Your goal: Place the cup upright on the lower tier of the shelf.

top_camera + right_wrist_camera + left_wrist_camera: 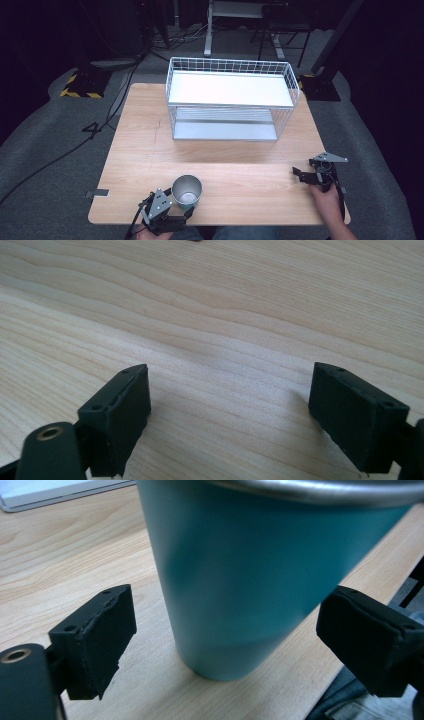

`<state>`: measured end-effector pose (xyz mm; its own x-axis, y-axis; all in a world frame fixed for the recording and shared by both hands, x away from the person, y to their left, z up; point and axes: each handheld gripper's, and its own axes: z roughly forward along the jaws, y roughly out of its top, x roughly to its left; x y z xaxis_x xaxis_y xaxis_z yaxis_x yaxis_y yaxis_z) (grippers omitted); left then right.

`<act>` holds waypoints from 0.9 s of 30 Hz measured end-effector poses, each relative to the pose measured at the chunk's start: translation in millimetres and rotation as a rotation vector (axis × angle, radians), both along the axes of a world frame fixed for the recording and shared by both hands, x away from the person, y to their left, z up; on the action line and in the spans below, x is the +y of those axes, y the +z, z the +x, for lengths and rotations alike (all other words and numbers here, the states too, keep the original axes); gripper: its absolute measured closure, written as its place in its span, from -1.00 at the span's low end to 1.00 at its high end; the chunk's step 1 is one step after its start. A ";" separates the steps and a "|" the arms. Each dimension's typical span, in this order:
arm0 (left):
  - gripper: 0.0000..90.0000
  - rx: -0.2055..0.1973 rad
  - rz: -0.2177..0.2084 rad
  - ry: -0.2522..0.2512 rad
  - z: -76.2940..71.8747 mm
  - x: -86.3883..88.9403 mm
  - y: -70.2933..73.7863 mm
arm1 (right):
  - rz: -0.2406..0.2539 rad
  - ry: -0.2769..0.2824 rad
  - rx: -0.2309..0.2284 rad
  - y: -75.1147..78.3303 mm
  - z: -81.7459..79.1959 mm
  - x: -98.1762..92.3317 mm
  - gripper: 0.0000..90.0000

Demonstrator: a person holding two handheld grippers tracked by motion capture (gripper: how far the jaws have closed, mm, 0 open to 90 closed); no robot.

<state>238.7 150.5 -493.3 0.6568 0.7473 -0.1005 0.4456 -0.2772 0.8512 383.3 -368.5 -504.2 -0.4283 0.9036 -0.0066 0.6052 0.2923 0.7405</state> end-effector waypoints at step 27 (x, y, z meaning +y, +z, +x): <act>-0.50 0.007 0.041 0.016 7.4 -16.2 -7.3 | 0.000 0.000 0.000 0.0 0.0 0.0 -0.61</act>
<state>246.1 134.4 -500.6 0.6441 0.7613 -0.0744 0.4564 -0.3044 0.8361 383.3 -368.6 -504.3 -0.4285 0.9035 -0.0068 0.6050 0.2925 0.7405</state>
